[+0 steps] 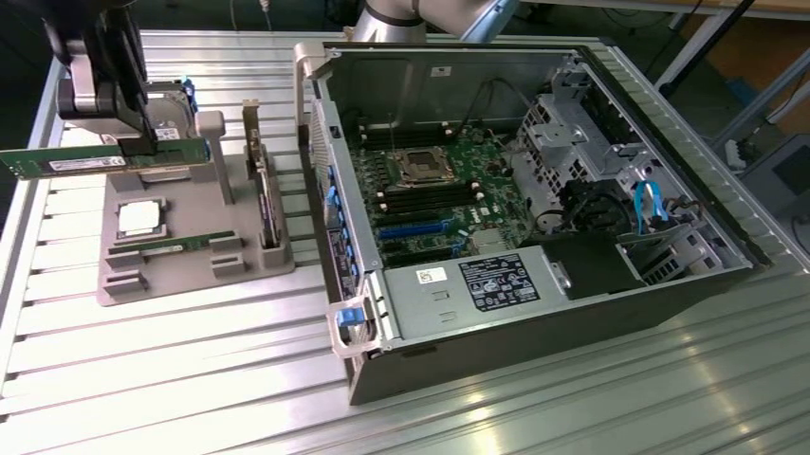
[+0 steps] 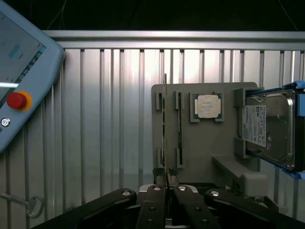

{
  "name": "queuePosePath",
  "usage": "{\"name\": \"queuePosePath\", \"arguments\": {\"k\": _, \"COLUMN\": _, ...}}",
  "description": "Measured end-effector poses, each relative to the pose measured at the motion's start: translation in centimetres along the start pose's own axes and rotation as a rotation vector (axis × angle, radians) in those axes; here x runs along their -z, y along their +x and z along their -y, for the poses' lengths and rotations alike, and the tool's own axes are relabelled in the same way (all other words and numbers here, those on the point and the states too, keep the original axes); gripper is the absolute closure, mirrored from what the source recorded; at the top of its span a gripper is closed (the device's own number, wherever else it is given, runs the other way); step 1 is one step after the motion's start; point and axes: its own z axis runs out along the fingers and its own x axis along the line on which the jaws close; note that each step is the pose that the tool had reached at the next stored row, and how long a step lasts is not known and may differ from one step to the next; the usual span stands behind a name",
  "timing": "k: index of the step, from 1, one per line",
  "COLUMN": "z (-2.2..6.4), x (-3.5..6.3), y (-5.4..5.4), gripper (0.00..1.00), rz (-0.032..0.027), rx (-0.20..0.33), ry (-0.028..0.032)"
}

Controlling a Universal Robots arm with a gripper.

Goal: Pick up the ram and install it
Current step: 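Pick up the ram and move it above insertion slot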

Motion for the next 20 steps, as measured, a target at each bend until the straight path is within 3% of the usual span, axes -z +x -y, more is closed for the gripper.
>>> {"name": "queuePosePath", "arguments": {"k": 6, "z": 0.26, "x": 0.01, "y": 0.0, "gripper": 0.88, "rz": 0.0, "rx": 0.0, "ry": 0.0}}
{"name": "queuePosePath", "arguments": {"k": 15, "z": 1.43, "x": 0.02, "y": 0.0, "gripper": 0.88, "rz": 0.0001, "rx": 0.0, "ry": 0.0001}}
{"name": "queuePosePath", "arguments": {"k": 20, "z": 3.03, "x": 0.06, "y": 0.0, "gripper": 0.88, "rz": 0.0, "rx": 0.0, "ry": 0.0}}
